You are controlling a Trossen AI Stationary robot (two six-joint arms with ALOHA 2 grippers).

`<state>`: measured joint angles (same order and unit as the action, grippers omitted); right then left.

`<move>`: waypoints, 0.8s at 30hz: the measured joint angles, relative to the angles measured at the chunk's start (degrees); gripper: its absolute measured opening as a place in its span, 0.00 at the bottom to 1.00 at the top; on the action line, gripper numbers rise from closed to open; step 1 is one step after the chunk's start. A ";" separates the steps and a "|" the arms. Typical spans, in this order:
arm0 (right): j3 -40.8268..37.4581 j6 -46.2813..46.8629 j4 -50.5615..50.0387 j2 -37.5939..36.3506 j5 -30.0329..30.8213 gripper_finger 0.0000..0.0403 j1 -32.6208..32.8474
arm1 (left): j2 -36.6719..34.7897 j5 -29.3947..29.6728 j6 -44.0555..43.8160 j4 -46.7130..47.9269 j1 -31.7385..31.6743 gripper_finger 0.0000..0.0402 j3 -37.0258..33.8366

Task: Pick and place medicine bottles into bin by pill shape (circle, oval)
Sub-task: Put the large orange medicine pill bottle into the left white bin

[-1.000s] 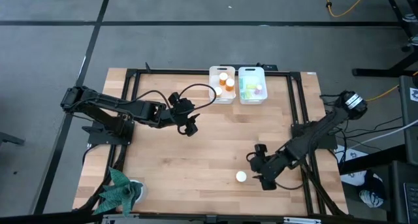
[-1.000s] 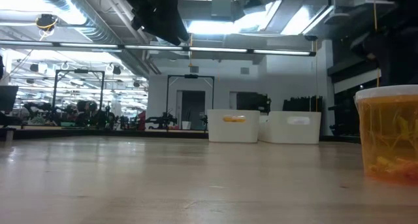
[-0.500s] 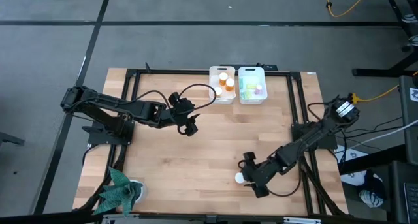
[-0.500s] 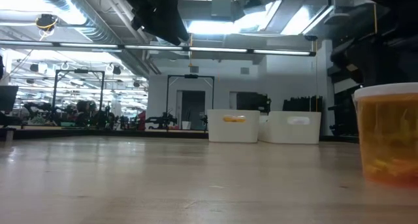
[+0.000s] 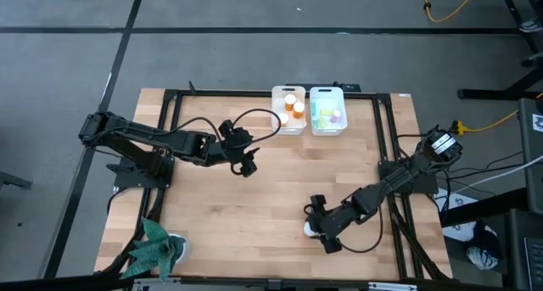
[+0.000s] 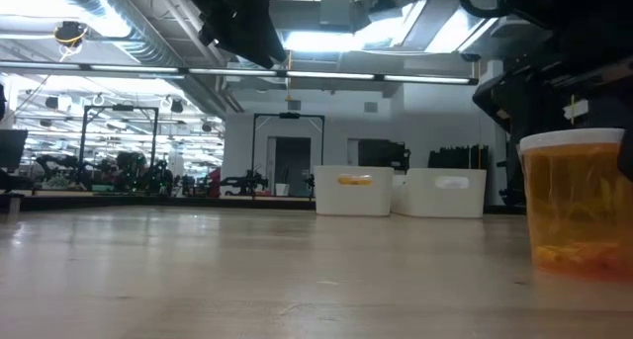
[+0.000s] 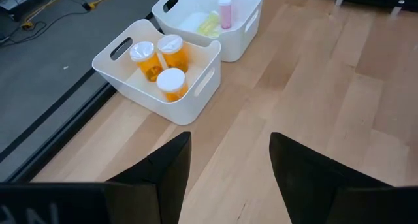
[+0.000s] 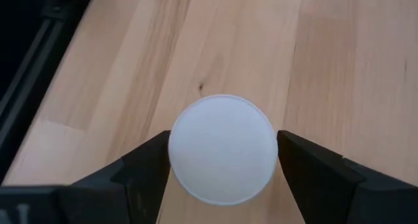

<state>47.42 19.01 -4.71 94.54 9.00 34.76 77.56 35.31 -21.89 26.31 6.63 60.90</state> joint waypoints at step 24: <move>4.95 -4.38 -6.42 -8.35 19.05 0.50 -11.59 | -0.01 -0.01 -0.25 -0.16 0.02 0.50 0.00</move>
<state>52.37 14.62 -11.13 86.20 28.05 23.17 77.54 35.29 -22.14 26.15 6.66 60.90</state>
